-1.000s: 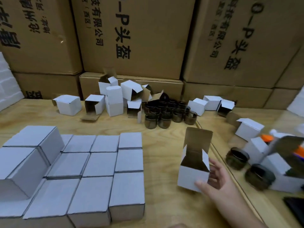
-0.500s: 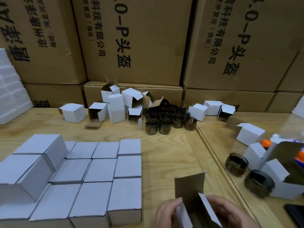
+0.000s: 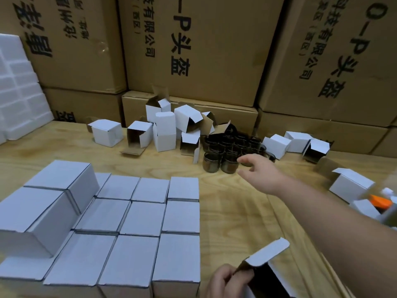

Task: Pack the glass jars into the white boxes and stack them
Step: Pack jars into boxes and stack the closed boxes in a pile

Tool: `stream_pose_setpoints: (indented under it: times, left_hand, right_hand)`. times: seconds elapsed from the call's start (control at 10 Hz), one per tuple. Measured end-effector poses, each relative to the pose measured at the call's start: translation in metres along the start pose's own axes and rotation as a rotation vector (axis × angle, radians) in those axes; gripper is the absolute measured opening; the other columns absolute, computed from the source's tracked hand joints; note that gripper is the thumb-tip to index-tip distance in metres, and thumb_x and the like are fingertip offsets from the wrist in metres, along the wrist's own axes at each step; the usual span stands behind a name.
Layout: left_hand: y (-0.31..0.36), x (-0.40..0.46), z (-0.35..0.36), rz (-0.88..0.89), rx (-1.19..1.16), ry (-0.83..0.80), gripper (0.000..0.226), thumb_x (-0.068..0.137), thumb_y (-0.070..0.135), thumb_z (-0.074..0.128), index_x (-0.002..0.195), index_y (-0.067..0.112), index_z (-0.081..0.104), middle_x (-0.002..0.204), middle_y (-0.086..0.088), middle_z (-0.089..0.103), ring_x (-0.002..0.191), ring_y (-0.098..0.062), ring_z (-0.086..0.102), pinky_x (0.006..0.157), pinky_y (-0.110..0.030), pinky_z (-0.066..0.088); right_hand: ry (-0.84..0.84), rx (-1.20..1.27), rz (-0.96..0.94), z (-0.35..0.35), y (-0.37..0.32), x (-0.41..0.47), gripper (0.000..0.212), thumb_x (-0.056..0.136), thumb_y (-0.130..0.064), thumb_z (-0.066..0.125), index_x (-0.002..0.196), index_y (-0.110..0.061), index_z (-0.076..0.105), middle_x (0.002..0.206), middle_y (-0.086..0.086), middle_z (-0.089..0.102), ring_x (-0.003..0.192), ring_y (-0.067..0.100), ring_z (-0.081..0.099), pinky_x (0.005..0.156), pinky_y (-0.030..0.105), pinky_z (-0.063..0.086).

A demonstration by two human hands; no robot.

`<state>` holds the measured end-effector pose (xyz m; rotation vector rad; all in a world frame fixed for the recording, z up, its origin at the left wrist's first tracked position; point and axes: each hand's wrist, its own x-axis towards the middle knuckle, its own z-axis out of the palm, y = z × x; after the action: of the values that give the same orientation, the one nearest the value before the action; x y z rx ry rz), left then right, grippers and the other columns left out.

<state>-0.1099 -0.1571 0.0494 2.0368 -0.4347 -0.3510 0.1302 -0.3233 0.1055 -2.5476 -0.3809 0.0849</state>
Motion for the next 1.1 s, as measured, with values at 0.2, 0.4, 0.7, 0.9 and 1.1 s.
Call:
stream_pose_setpoints:
  times: [0.2, 0.4, 0.7, 0.9, 1.1]
  left_hand:
    - [-0.007, 0.023, 0.055, -0.205, -0.377, 0.368, 0.022, 0.105, 0.004, 0.048, 0.097, 0.012, 0.066, 0.104, -0.013, 0.061, 0.120, -0.025, 0.056, 0.111, -0.041, 0.042]
    - [-0.011, 0.016, 0.086, 0.030, -0.004, 0.715, 0.050, 0.094, 0.030, 0.060, 0.119, 0.071, 0.046, 0.131, 0.045, 0.040, 0.109, 0.029, 0.041, 0.094, 0.007, 0.030]
    - [-0.018, 0.015, 0.076, 0.059, 0.035, 0.531, 0.097, 0.080, 0.050, 0.077, 0.141, 0.070, 0.004, 0.151, 0.038, 0.013, 0.136, 0.025, 0.022, 0.109, -0.004, 0.026]
    - [-0.031, 0.041, 0.077, 0.083, 0.084, 0.504, 0.101, 0.080, 0.052, 0.075, 0.141, 0.074, -0.004, 0.139, 0.063, 0.003, 0.127, 0.038, 0.013, 0.100, 0.009, 0.014]
    - [-0.031, 0.065, 0.069, 0.044, 0.044, 0.522, 0.102, 0.080, 0.055, 0.076, 0.140, 0.077, -0.003, 0.152, 0.040, 0.024, 0.140, 0.008, 0.033, 0.116, -0.025, 0.033]
  right_hand:
    - [-0.198, -0.336, -0.005, 0.020, -0.006, 0.059, 0.073, 0.100, -0.024, 0.059, 0.162, -0.030, 0.020, 0.167, -0.001, 0.027, 0.148, 0.026, 0.038, 0.114, 0.038, 0.038]
    - [-0.197, -0.462, 0.019, 0.025, 0.002, 0.063, 0.069, 0.100, -0.017, 0.058, 0.161, -0.025, 0.026, 0.158, 0.004, 0.042, 0.138, 0.028, 0.049, 0.109, 0.039, 0.047]
    - [-0.064, -0.316, 0.068, 0.020, 0.052, -0.003, 0.012, 0.101, -0.031, 0.060, 0.110, -0.027, 0.066, 0.100, -0.005, 0.063, 0.087, 0.014, 0.057, 0.067, 0.031, 0.043]
    - [0.258, 0.245, 0.223, -0.002, 0.082, -0.095, 0.012, 0.100, -0.031, 0.062, 0.090, -0.031, 0.068, 0.085, -0.005, 0.072, 0.082, 0.014, 0.068, 0.074, 0.036, 0.054]
    - [0.579, 0.643, 0.195, -0.016, 0.059, -0.188, 0.018, 0.099, -0.021, 0.064, 0.090, -0.032, 0.074, 0.089, -0.006, 0.077, 0.080, 0.012, 0.076, 0.080, 0.042, 0.061]
